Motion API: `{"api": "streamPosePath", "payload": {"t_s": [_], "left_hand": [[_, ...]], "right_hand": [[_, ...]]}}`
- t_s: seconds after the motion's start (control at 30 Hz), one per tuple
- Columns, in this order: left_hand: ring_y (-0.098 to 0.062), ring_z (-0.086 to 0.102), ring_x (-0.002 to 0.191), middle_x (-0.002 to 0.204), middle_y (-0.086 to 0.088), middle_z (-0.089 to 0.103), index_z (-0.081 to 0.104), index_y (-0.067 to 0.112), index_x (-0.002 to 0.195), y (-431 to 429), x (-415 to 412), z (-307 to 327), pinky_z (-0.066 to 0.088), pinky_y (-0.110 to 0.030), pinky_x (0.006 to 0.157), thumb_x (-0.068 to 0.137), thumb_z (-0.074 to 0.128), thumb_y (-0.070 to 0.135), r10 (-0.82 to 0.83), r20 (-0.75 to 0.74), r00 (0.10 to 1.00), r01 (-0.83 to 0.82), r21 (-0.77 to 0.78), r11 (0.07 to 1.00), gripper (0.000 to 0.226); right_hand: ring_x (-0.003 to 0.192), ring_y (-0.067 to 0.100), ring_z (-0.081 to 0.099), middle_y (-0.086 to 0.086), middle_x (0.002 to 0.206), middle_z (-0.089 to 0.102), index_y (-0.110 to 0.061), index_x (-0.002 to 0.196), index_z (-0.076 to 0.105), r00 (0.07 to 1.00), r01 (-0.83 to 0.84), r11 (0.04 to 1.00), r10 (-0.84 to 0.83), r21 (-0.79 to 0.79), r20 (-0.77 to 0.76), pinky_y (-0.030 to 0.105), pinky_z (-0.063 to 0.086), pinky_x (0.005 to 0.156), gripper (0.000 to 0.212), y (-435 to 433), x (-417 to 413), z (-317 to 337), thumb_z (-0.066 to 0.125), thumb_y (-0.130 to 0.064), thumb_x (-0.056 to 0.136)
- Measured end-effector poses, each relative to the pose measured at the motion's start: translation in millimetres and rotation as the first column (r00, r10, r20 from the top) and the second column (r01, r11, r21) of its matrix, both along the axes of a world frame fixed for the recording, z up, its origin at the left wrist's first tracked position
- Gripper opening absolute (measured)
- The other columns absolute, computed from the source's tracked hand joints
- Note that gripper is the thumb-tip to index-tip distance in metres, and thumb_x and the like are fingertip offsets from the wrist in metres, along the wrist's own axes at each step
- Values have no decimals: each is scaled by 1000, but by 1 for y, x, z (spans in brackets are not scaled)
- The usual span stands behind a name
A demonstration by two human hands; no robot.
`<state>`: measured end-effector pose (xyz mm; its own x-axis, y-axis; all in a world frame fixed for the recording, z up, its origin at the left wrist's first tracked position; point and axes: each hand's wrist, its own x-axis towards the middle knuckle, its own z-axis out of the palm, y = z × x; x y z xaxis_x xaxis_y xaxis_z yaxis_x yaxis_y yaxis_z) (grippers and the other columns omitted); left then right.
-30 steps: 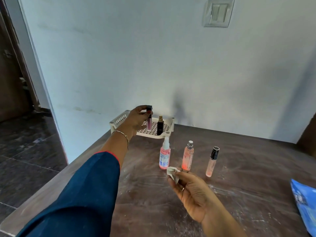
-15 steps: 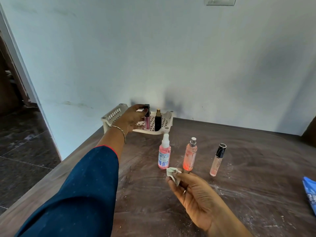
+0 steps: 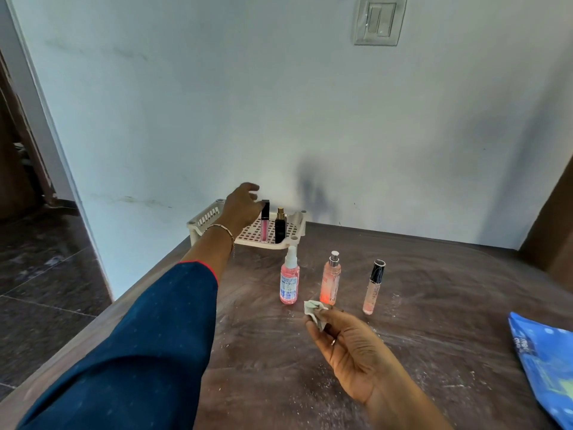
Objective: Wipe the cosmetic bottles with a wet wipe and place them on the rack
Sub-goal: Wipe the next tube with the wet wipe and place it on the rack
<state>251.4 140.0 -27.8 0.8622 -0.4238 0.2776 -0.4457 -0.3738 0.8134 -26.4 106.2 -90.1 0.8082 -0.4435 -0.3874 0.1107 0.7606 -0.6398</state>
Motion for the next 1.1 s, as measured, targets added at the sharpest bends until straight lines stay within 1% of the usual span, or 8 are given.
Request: {"api": "streamPosePath", "payload": {"t_s": [0.13, 0.23, 0.37, 0.5, 0.6, 0.73, 0.97, 1.1], "left_hand": [[-19, 59, 102, 110, 0, 63, 60, 15, 116, -9, -48, 29, 40, -21, 81, 87, 62, 17, -46, 190, 981, 51, -24, 998, 29], [-14, 61, 96, 100, 3, 68, 68, 17, 101, -21, -90, 42, 40, -19, 78, 86, 62, 22, -175, 266, 948, 162, 70, 984, 16], [-12, 61, 88, 91, 1, 68, 71, 18, 87, -34, -143, 41, 40, -18, 71, 82, 68, 25, -367, 227, 902, 318, 226, 921, 9], [-13, 64, 99, 99, 2, 71, 73, 18, 97, -48, -173, 27, 48, -23, 84, 80, 72, 24, -492, 233, 839, 381, 393, 837, 17], [-13, 60, 108, 112, 3, 69, 70, 22, 107, -57, -182, 15, 45, -23, 88, 81, 74, 27, -486, 293, 824, 305, 493, 815, 27], [-17, 59, 110, 116, 1, 67, 68, 22, 112, -65, -181, 4, 48, -33, 95, 82, 72, 27, -450, 304, 840, 252, 515, 819, 30], [-11, 62, 102, 107, 5, 68, 69, 27, 109, -73, -177, 0, 49, -32, 93, 83, 71, 29, -480, 246, 842, 304, 517, 800, 26], [-9, 62, 101, 104, 8, 70, 71, 28, 100, -77, -180, 0, 50, -33, 92, 87, 66, 21, -513, 259, 818, 322, 533, 782, 16]], "right_hand": [[68, 22, 69, 23, 86, 69, 13, 96, 62, 999, 48, 999, -48, 13, -7, 24, 58, 53, 13, 0, -15, 1, 59, 11, 83], [77, 25, 67, 24, 94, 66, 13, 95, 61, 996, 94, 995, -94, 25, 2, 26, 59, 58, 13, 2, -27, -2, 58, 13, 83], [84, 26, 65, 25, 99, 65, 12, 93, 61, 992, 123, 992, -123, 32, 5, 26, 59, 60, 12, 1, -45, -7, 60, 13, 81], [83, 26, 65, 25, 100, 65, 12, 95, 61, 988, 155, 987, -156, 43, 14, 25, 59, 59, 13, -5, -63, -7, 59, 12, 82], [83, 25, 64, 25, 103, 64, 13, 98, 61, 979, 200, 979, -201, 51, 27, 24, 59, 58, 16, -10, -74, -4, 59, 12, 83], [83, 24, 64, 26, 110, 62, 14, 107, 58, 968, 241, 967, -245, 81, 50, 23, 59, 59, 24, -18, -81, -6, 58, 12, 83], [83, 23, 63, 26, 109, 61, 13, 108, 58, 967, 237, 965, -245, 108, 67, 23, 59, 61, 24, -29, -86, -10, 58, 11, 84], [86, 23, 63, 25, 109, 61, 11, 99, 60, 969, 230, 968, -238, 105, 71, 23, 59, 63, 15, -32, -85, -11, 58, 11, 85]]}}
